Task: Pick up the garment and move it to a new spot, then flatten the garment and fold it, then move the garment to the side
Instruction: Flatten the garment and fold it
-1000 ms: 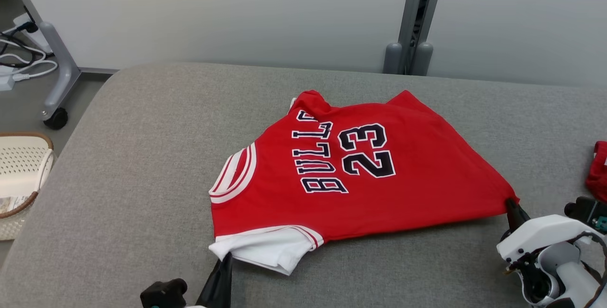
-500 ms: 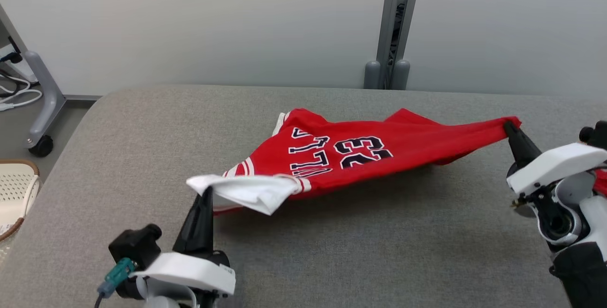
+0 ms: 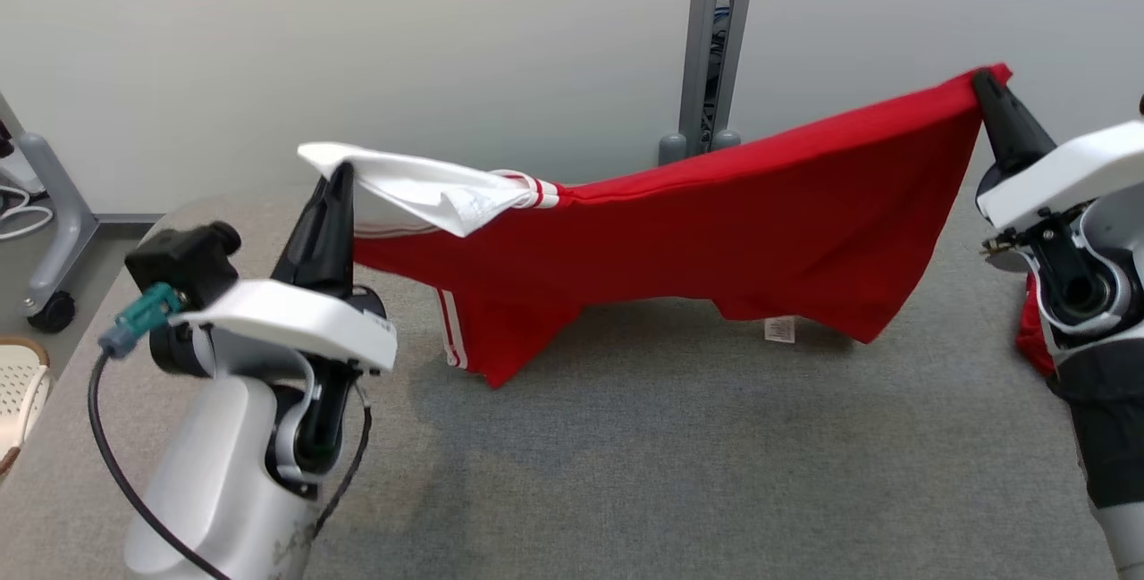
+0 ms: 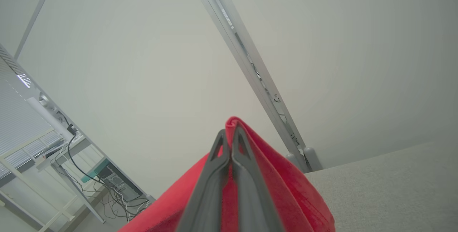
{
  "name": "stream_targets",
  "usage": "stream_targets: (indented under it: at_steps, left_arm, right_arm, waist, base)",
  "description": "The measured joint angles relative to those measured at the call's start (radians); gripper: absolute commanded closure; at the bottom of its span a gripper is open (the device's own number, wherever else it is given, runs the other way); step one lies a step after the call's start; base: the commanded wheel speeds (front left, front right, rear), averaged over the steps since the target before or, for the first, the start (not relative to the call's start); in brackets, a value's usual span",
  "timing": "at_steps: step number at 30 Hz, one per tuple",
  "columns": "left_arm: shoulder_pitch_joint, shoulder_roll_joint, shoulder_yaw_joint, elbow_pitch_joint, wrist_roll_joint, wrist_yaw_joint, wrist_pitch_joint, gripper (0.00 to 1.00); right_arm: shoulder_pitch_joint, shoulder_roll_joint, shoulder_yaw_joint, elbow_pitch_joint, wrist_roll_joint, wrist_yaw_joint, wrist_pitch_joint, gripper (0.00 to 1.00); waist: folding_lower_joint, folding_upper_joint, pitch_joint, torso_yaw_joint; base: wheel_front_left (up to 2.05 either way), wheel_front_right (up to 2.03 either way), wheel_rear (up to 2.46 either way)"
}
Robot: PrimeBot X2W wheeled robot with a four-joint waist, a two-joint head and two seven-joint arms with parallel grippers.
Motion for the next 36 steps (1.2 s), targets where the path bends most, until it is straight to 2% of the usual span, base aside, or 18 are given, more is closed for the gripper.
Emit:
stream_targets:
  at_steps: [8,14,19,27,32,36]
  left_arm:
    - [-0.206,-0.012,0.046,0.029,-0.084,-0.005,0.073,1.0]
    - [-0.311,-0.024,0.072,0.073,-0.121,0.002,0.085,1.0]
    - [-0.353,-0.041,0.11,0.117,-0.183,0.032,0.098,1.0]
    - [-0.364,-0.057,0.14,0.161,-0.266,0.055,0.116,1.0]
    - [-0.369,-0.066,0.153,0.206,-0.32,0.077,0.146,1.0]
    - [-0.446,-0.069,0.157,0.257,-0.365,0.107,0.178,1.0]
  right_arm:
    - [-0.145,0.044,-0.018,-0.008,-0.067,0.0,0.009,1.0]
    - [-0.217,0.056,-0.013,0.02,-0.113,0.0,0.001,1.0]
    - [-0.255,0.066,-0.028,0.061,-0.113,0.0,-0.006,1.0]
    - [-0.266,0.065,-0.035,0.108,-0.11,0.0,-0.011,1.0]
    - [-0.289,0.071,-0.061,0.177,-0.094,0.0,0.002,1.0]
    - [-0.362,0.072,-0.082,0.258,-0.099,0.0,0.005,1.0]
  waist:
    - [0.0,0.0,-0.015,-0.036]
    - [0.0,0.0,-0.03,-0.053]
    - [0.0,0.0,-0.041,-0.062]
    - [0.0,0.0,-0.044,-0.058]
    - [0.0,0.0,-0.022,-0.055]
    - [0.0,0.0,0.018,-0.055]
  base:
    - [0.0,0.0,0.0]
    - [0.0,0.0,0.0]
    - [0.0,0.0,0.0]
    - [0.0,0.0,0.0]
    - [0.0,0.0,0.0]
    - [0.0,0.0,0.0]
